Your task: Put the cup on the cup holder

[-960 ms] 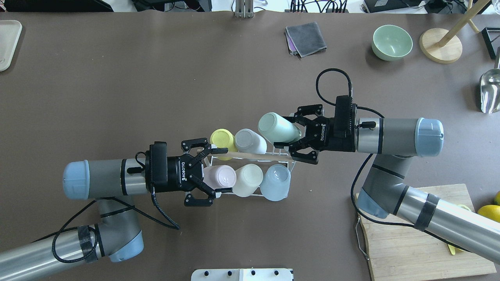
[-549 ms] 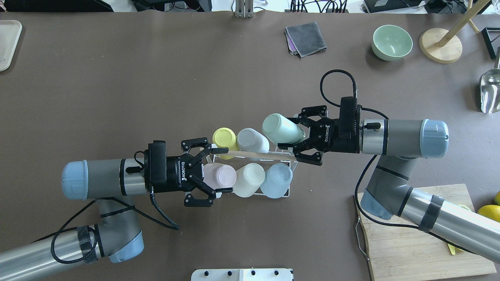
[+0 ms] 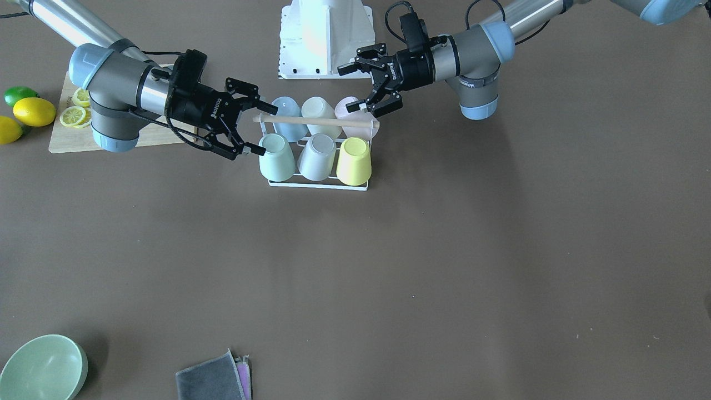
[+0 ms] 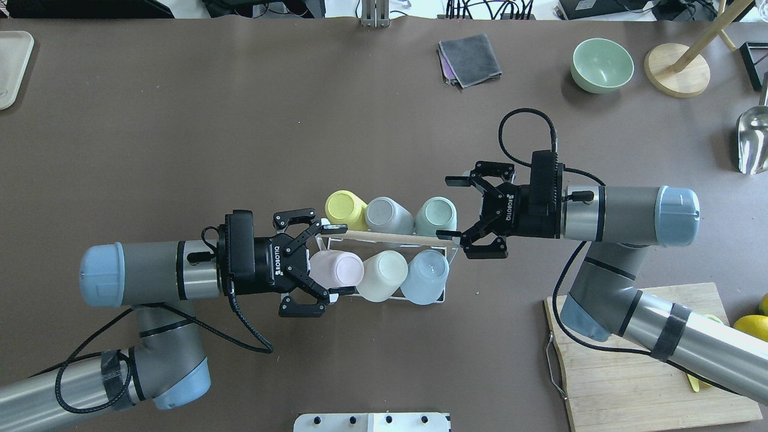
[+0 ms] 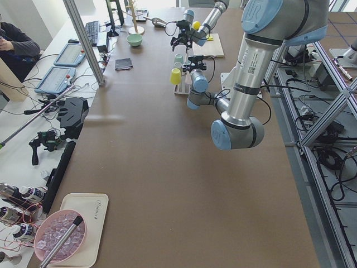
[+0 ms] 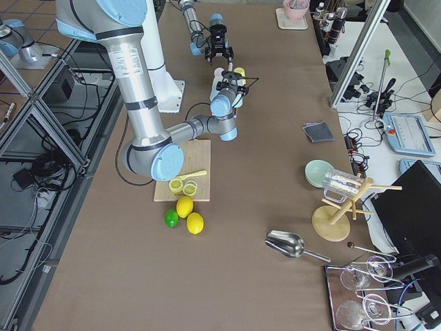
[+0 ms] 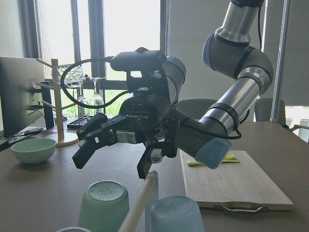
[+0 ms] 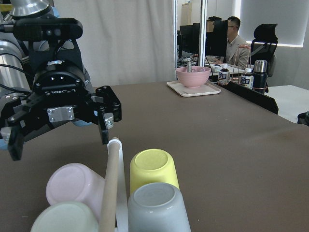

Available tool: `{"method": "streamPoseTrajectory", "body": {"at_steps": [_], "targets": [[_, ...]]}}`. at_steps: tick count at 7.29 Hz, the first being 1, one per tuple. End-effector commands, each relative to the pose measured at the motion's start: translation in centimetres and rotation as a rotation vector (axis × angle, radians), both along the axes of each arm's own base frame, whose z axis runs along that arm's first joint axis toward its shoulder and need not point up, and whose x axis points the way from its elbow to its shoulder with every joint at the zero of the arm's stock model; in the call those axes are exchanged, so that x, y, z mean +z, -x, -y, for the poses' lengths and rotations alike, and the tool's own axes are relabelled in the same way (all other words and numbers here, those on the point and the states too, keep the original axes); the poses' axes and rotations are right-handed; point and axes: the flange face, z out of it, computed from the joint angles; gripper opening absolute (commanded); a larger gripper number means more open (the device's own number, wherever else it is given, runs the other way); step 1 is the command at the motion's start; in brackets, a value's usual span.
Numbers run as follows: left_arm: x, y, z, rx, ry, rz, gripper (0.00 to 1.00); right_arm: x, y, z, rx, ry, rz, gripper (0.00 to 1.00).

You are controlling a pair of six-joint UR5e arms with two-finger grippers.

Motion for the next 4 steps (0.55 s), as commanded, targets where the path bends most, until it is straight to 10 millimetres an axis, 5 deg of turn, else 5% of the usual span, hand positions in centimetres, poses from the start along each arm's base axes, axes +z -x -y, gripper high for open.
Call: {"method": "streamPoseTrajectory", "body": {"at_steps": [1,4], "targets": [[1.1,2.3,0.0,-0.012,0.054,0.128,0.99,0.6,-1.3,0.1,-0.012,0.002,-0.024,1.00],[0.8,8.9,2.8,-0.114,0.222,0.448,0.99,4.1,-11.1,3.6,-0.113,0.066,-0.245,1.00]]}}
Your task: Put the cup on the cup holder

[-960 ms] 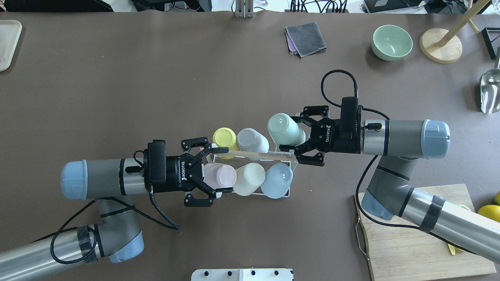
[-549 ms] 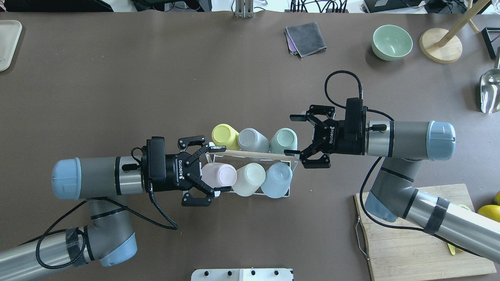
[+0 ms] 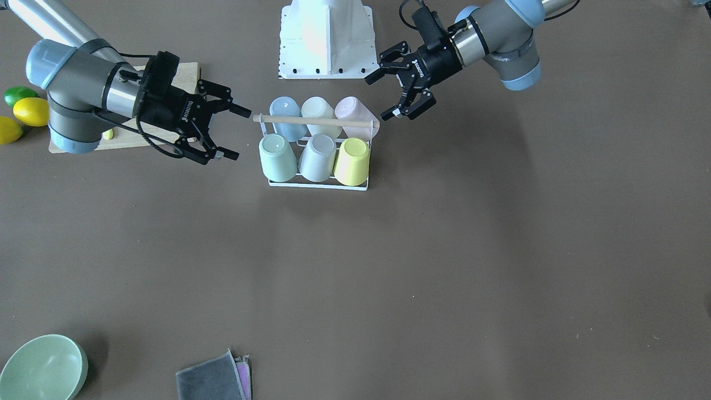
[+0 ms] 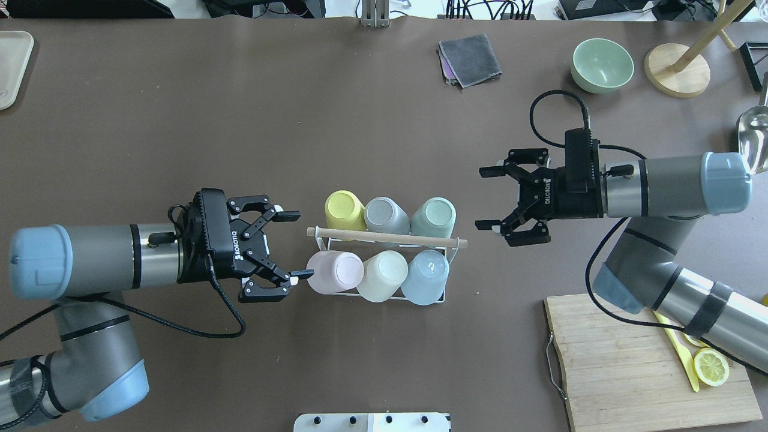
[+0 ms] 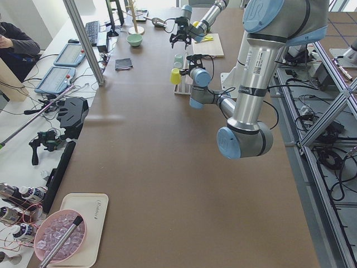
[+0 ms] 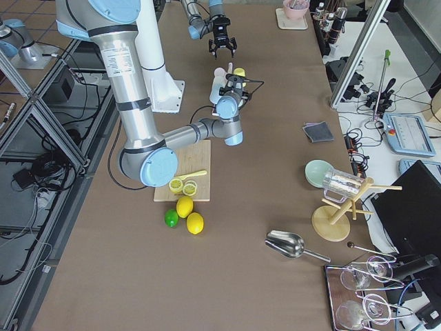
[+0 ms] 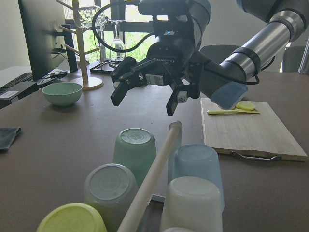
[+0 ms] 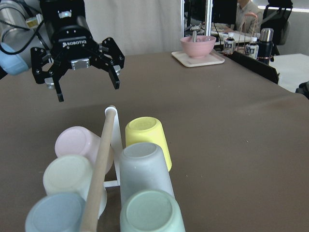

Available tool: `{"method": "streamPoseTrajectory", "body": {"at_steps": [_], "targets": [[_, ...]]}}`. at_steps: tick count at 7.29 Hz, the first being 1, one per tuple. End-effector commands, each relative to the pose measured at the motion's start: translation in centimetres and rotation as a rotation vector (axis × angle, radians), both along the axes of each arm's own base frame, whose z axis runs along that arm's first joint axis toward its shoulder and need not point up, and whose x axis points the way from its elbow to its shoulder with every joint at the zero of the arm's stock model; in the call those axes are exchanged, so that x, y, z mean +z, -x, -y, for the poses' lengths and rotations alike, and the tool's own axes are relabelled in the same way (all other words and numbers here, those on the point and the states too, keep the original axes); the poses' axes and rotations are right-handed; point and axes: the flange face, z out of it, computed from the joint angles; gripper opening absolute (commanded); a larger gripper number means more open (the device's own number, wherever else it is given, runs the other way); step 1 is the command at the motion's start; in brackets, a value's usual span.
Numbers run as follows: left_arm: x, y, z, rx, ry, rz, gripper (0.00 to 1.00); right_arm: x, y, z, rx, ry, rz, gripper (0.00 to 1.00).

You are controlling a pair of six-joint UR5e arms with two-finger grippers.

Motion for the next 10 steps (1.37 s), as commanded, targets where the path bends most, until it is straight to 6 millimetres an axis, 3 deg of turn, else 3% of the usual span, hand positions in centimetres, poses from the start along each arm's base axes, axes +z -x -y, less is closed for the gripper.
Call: {"method": "streamPoseTrajectory", "body": {"at_steps": [1,2,3,4,6,7,8,10], "targets": [[1.6,2.1,2.7,-0.065,0.128,0.234,0.99,3.9,-8.3,1.7,-0.064,0.142,-0.183,1.00],[3.5,1.5,3.9,-0.076,0.214,0.382,0.99,5.8,-12.8,3.1,-0.143,0.290,-0.279,1.00],[5.2,1.8,5.0,-0.096,0.302,0.527,0.99,7.7,-15.0,2.4,-0.139,0.401,-0.328,1.00],[6.6,3.4,6.6,-0.133,0.405,0.671,0.99,9.8,-17.4,3.3,-0.100,0.521,-0.370,1.00],[9.2,8.9,9.3,-0.204,0.634,0.885,0.99,14.7,-22.1,4.5,-0.033,0.804,-0.446,1.00],[12.4,11.0,9.4,-0.151,0.782,0.871,0.99,17.3,-23.4,4.7,-0.002,0.933,-0.488,1.00],[13.9,13.2,10.3,-0.085,0.896,0.827,0.99,19.5,-25.1,5.7,0.092,1.046,-0.542,1.00],[16.7,20.8,10.8,-0.095,1.045,0.759,0.99,23.2,-28.7,7.0,0.277,1.239,-0.656,1.00]]}}
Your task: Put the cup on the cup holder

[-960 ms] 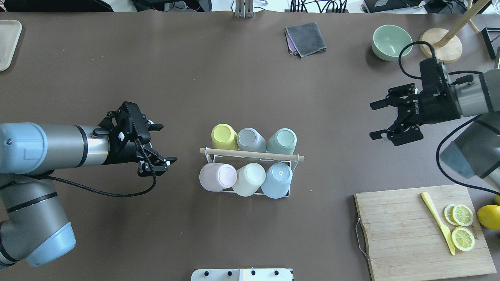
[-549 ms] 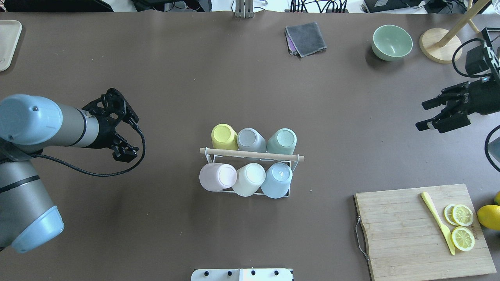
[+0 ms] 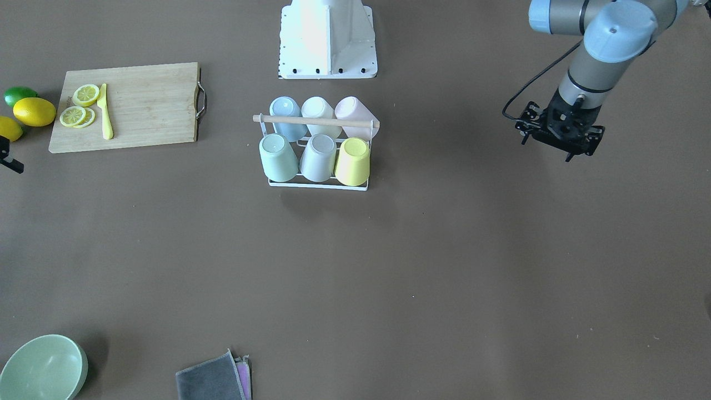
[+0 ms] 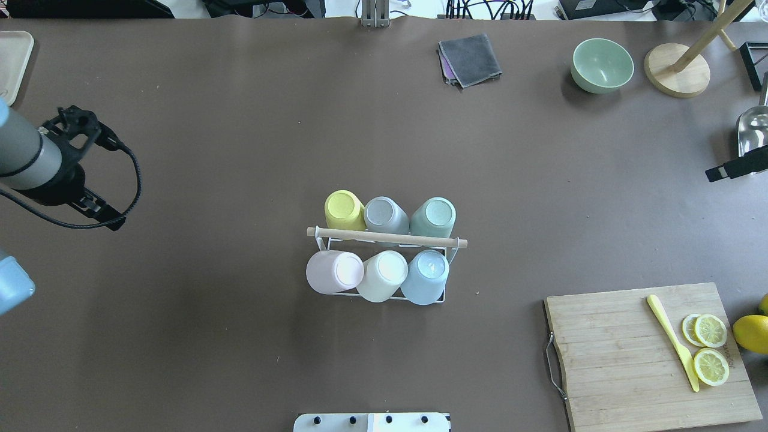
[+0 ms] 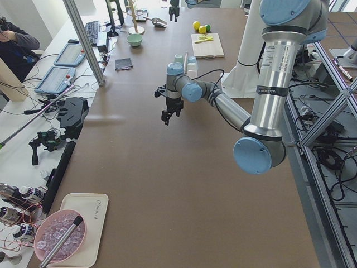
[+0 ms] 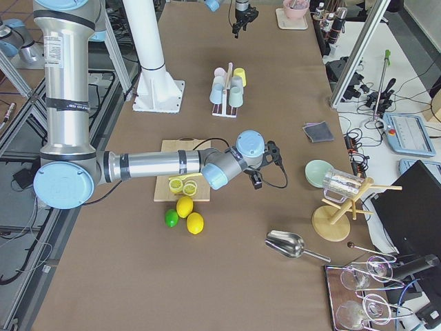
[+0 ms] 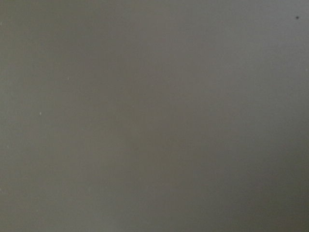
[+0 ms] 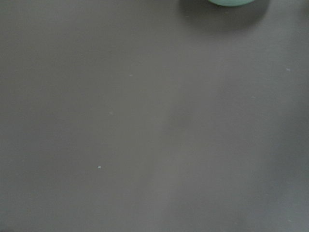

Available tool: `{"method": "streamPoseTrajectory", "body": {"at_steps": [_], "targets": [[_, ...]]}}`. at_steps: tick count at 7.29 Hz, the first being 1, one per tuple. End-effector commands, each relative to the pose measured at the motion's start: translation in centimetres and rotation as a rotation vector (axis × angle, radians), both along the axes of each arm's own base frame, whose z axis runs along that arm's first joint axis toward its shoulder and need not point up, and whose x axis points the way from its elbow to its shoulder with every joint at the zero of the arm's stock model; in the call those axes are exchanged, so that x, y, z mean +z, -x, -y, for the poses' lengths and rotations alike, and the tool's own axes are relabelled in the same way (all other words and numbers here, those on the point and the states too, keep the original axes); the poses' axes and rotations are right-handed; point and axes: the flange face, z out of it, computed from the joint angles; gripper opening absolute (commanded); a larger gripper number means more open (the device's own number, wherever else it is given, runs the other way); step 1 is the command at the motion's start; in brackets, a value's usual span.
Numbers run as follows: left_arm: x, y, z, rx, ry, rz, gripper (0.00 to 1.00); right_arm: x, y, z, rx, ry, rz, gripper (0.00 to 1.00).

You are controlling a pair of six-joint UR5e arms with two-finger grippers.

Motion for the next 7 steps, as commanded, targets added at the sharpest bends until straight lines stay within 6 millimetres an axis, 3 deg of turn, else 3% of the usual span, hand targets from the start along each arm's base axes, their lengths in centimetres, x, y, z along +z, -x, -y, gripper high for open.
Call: {"method": "streamPoseTrajectory", "body": {"at_steps": [1,3,4,6,7], "targets": [[3.9,9.7,-1.2,-0.126,0.134,-0.036,0.99,4.6,-5.7,0.6,0.139,0.281,-0.159,1.00],[8.3,19.4,-3.2,-0.312,0.250,-0.035,0.99,6.7,-10.6,0.1,0.219,0.489,-0.212,1.00],[10.5,22.4,-4.7,-0.364,0.331,-0.079,0.99,7.2,-13.1,-0.1,0.238,0.531,-0.243,1.00],[14.3,24.7,-5.5,-0.418,0.399,-0.057,0.99,7.6,-15.3,-0.6,0.225,0.531,-0.276,1.00],[16.7,27.0,-5.6,-0.457,0.426,-0.052,0.99,7.8,-16.2,-0.7,0.237,0.566,-0.277,1.00]]}}
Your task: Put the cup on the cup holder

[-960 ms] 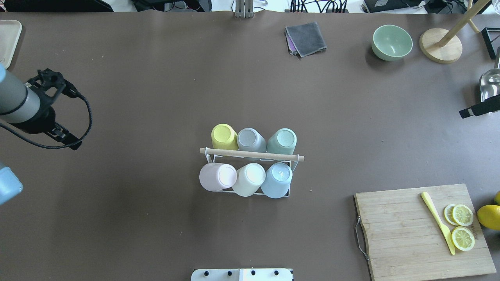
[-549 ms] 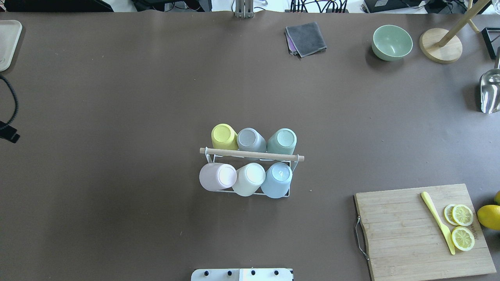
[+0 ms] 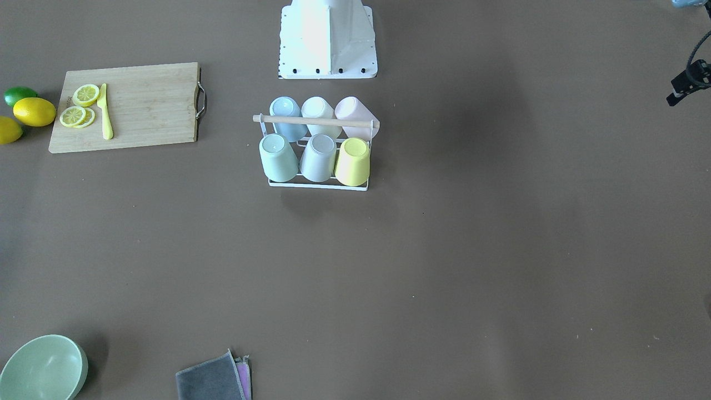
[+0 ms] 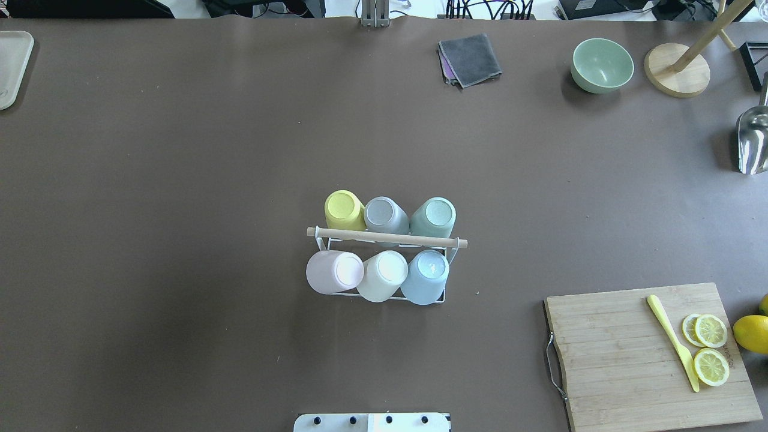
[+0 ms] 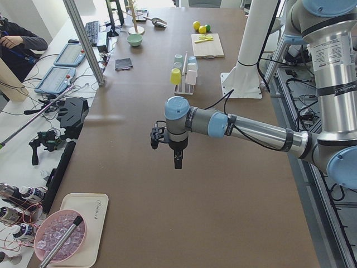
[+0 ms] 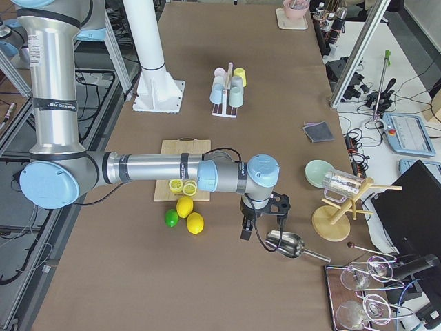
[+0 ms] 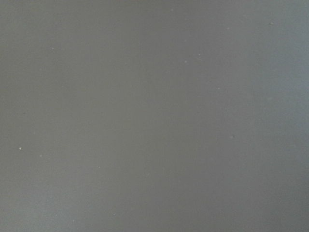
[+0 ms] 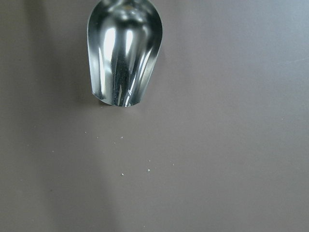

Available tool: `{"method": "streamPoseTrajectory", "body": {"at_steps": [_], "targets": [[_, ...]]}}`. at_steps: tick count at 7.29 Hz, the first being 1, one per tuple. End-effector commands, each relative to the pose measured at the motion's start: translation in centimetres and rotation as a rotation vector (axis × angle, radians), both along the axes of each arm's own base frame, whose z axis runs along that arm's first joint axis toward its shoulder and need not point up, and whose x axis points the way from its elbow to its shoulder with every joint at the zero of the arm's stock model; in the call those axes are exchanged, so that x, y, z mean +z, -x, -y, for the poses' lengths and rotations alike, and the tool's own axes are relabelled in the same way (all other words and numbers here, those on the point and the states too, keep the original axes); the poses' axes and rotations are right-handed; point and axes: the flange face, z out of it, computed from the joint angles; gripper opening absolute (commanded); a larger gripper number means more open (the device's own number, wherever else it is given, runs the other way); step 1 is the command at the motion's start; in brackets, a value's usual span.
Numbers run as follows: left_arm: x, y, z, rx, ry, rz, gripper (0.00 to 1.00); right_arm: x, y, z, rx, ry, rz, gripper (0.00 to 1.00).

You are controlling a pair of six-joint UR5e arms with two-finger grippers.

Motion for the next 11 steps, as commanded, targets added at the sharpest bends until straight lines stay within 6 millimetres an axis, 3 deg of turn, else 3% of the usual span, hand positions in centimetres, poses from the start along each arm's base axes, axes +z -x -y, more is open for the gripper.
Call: {"method": "streamPoseTrajectory", "body": {"at_steps": [1,2,3,6,11], "targets": [[5.6,5.1,-0.8,-0.017,0.009,0.008,0.99,0.8,-1.2,-0.2,0.013,0.048,-0.010,1.00],[7.4,8.8,-1.9,-0.042,-0.017,0.007,0.99,1.5,-1.1,-0.6,0.016,0.062,0.002,1.00],[8.1,9.9,-3.1,-0.066,-0.009,0.012,0.99,1.0,-1.4,-0.6,0.026,0.054,-0.011,1.00],[7.9,10.4,-2.9,-0.059,-0.024,0.085,0.99,1.1,-4.6,-1.9,0.091,0.054,0.007,1.00],[8.3,10.2,-2.8,0.065,-0.117,0.074,0.99,1.2,-4.9,-2.3,0.101,0.060,0.014,1.00]]}}
